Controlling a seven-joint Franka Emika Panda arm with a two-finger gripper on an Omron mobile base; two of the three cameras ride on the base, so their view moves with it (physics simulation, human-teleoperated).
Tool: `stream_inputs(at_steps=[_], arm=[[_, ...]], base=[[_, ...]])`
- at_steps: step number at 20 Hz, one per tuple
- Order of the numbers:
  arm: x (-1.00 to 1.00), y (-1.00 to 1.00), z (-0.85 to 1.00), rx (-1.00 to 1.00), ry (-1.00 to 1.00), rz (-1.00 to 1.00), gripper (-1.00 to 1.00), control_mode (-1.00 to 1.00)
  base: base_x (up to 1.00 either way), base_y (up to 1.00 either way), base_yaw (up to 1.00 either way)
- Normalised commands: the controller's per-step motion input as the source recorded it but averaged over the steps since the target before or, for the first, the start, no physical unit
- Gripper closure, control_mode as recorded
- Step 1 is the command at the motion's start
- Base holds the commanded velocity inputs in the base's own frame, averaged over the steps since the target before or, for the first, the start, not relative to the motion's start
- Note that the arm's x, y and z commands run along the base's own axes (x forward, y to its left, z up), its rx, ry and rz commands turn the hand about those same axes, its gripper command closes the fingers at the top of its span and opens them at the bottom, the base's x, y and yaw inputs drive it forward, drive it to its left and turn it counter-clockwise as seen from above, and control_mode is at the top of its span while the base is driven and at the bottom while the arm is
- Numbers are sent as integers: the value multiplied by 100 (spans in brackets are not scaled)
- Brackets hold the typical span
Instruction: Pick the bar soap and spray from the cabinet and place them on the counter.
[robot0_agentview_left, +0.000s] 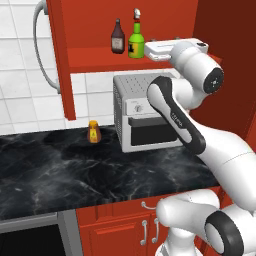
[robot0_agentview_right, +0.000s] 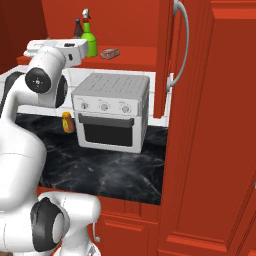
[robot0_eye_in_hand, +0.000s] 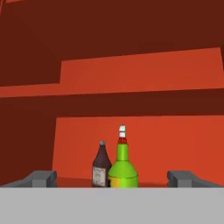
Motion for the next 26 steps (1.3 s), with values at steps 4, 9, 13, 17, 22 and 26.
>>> stream_inputs(at_steps=[4, 9, 13, 17, 22, 26], arm=[[9, 0, 0, 0, -5, 0, -100, -100], [12, 0, 0, 0, -2, 0, -100, -100], [17, 0, 0, 0, 0, 0, -100, -100], [20, 0, 0, 0, 0, 0, -100, -100], [19, 0, 0, 0, 0, 0, -100, -100], [20, 0, 0, 0, 0, 0, -100, -100]], base=[[0, 0, 0], [0, 0, 0], [0, 0, 0], [0, 0, 0], [0, 0, 0], [0, 0, 0]])
